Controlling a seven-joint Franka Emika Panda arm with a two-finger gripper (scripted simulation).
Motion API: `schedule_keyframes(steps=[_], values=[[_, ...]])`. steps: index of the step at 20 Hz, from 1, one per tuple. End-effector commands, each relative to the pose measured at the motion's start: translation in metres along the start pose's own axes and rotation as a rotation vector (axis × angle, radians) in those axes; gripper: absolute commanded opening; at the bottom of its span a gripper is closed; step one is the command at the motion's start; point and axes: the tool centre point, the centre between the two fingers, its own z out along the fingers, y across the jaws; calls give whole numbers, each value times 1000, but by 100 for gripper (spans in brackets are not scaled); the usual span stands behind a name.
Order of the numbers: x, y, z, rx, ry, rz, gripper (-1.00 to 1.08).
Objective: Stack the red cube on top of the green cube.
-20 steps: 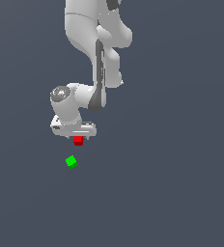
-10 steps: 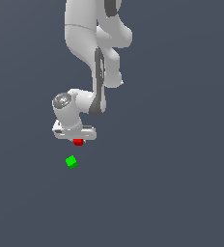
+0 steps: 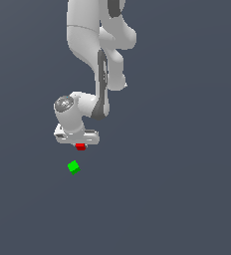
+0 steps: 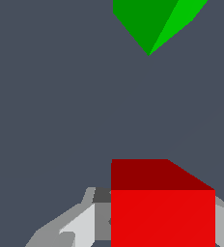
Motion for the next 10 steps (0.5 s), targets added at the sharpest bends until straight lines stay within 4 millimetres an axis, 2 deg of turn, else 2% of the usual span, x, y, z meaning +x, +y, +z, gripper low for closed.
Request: schedule_keyframes(steps=[1,6,10], values=[[0,0,0,0,1,0,-100],[0,0,-11,0,1,0,-100],[-1,0,-30,0,1,0,-100]])
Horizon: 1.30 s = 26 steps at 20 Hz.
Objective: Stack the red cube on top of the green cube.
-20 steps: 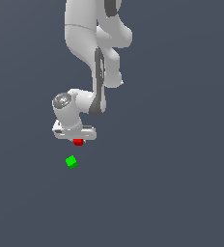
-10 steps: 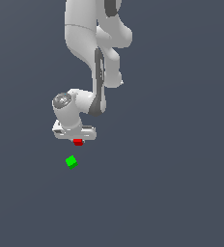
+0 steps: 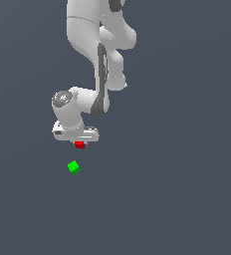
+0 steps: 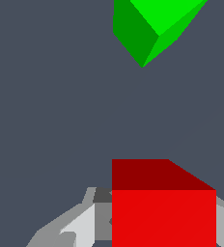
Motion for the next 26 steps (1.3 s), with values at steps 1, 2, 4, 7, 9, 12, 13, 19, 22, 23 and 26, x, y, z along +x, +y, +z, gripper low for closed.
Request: schedule_keyframes(steps=[1,2,4,7,9,12,13,19,22,23,26], values=[[0,0,-15,0,2,0,-100],[0,0,-22,0,2,0,-100],[0,0,-37,0,2,0,-100],[0,0,-56,0,2,0,-100],[0,0,-65,0,2,0,-100],[1,0,-75,0,2,0,-100],[1,0,-77,0,2,0,-100],[3,0,-76,0,3,0,-100],[7,1,-73,0,3,0,-100],[9,1,-72,0,3,0,-100],[18,1,-68,0,3,0,-100]])
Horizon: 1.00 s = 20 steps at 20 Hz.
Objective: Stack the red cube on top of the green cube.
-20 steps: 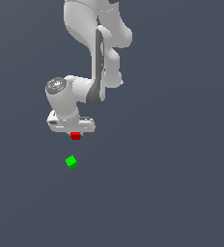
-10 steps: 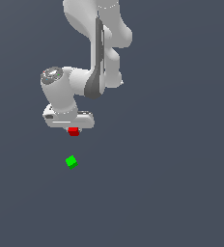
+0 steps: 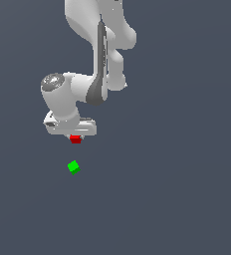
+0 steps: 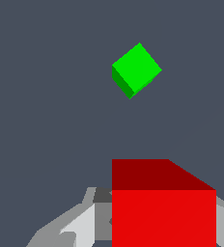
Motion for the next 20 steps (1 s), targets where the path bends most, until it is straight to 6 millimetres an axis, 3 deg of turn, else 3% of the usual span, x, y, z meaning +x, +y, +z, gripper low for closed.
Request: schedule_keyframes(steps=[1,20], values=[[8,0,4,0,0,0,-100],[94,7,44,1,0,0,-100]])
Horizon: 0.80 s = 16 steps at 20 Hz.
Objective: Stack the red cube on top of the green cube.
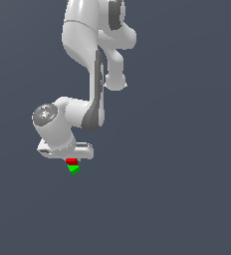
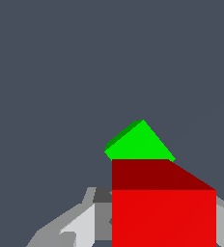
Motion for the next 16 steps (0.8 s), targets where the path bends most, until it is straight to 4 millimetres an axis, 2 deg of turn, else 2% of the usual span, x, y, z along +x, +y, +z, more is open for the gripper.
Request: schedule_keyframes(steps=[1,7,14,15,16], values=[[8,1,3,0,1,0,-100],[19,2,8,-1,1,0,-100],[21,2,8,-1,1,0,-100],[21,2,8,-1,1,0,100],[21,2,8,-1,1,0,100]])
